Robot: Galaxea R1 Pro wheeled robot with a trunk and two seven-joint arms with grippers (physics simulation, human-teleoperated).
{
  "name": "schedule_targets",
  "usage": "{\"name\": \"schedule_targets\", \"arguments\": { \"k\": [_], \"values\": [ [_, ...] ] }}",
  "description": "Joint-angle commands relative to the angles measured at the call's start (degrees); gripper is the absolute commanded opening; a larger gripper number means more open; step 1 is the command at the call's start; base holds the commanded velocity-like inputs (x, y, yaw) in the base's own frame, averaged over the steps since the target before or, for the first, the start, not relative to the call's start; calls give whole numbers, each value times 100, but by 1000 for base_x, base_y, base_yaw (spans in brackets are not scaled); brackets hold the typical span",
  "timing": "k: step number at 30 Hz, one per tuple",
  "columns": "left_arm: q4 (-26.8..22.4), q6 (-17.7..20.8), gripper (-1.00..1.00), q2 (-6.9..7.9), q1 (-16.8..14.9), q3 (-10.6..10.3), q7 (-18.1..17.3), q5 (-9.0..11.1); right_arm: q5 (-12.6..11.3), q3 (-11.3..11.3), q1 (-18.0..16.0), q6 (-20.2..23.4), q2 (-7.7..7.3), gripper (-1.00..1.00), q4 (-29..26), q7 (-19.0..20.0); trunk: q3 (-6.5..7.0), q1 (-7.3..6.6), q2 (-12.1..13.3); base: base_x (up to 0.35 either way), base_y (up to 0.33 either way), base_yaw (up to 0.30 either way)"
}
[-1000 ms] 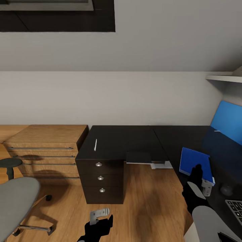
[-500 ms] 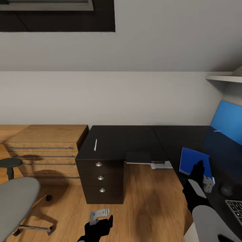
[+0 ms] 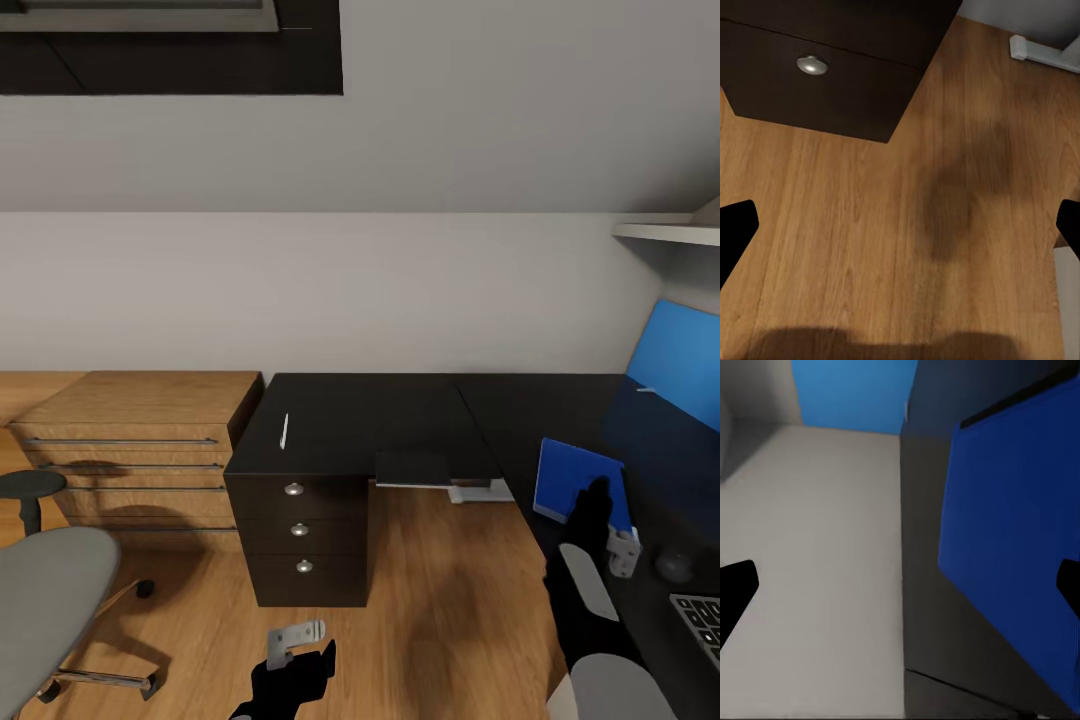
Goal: In the bedroom, organize the workspace by keeping the computer under the desk, ensuring the monitor is on the desk, placing the keyboard on the desk next to the monitor, placing the mouse on the desk next to the keyboard, moving the folder from the swivel chair onto the desk next to the mouse, stacking the notebook on top of the folder with the pen on top of the notebook, and positioning the swivel chair next to the desk.
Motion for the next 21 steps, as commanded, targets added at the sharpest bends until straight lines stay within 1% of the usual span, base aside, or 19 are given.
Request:
{"name": "schedule_targets", "arguments": {
  "k": [1, 2, 3, 4, 7, 10, 11, 12, 15, 18, 21],
  "values": [
    [-9, 13, 100, 1, -3, -7, 44, 45, -56, 67, 48, -4, 15, 100, -92, -26, -5, 0, -3, 0, 0, 0],
    [-9, 13, 100, 1, -3, -7, 45, 45, -52, 142, 92, -4, 23, 100, -169, -104, -5, 0, -3, 0, 0, 0],
    [-9, 13, 100, 1, -3, -7, 45, 48, -46, 289, 157, -4, 35, 100, -284, -263, -5, 0, -3, 0, 0, 0],
    [-9, 13, 100, 1, -3, -7, 46, 49, -44, 360, 181, -4, 39, 100, -323, -343, -5, 0, -3, 0, 0, 0],
    [-1, 13, 100, 1, -3, -4, 46, 51, -43, 582, 228, 2, 39, 100, -396, -602, -5, 0, -3, 0, 0, 0],
    [4, 13, 100, 1, -3, -1, 46, 53, -40, 857, 252, 25, 37, 100, -435, -874, -5, 0, -3, 0, 0, 0],
    [5, 13, 100, 1, -3, -1, 46, 53, -41, 961, 257, 42, 34, 100, -442, -961, -5, 0, -3, 0, 0, 0],
    [6, 13, 100, 1, -3, 0, 47, 50, -40, 1178, 264, 99, 26, 100, -452, -1121, -5, 0, -3, 0, 0, 0],
    [7, 13, 100, 1, -3, 1, 47, 50, -37, 1468, 270, 251, 16, 100, -464, -1310, -5, 0, -3, 0, 0, 0],
    [8, 13, 100, 1, -3, 1, 47, 48, -34, 1645, 273, 471, 9, 100, -468, -1431, -5, 0, -3, 0, 0, 0],
    [8, 13, 100, 1, -3, 2, 47, 46, -30, 1742, 275, 787, 8, 100, -465, -1494, -5, 0, -3, 0, 0, 0]
  ]
}}
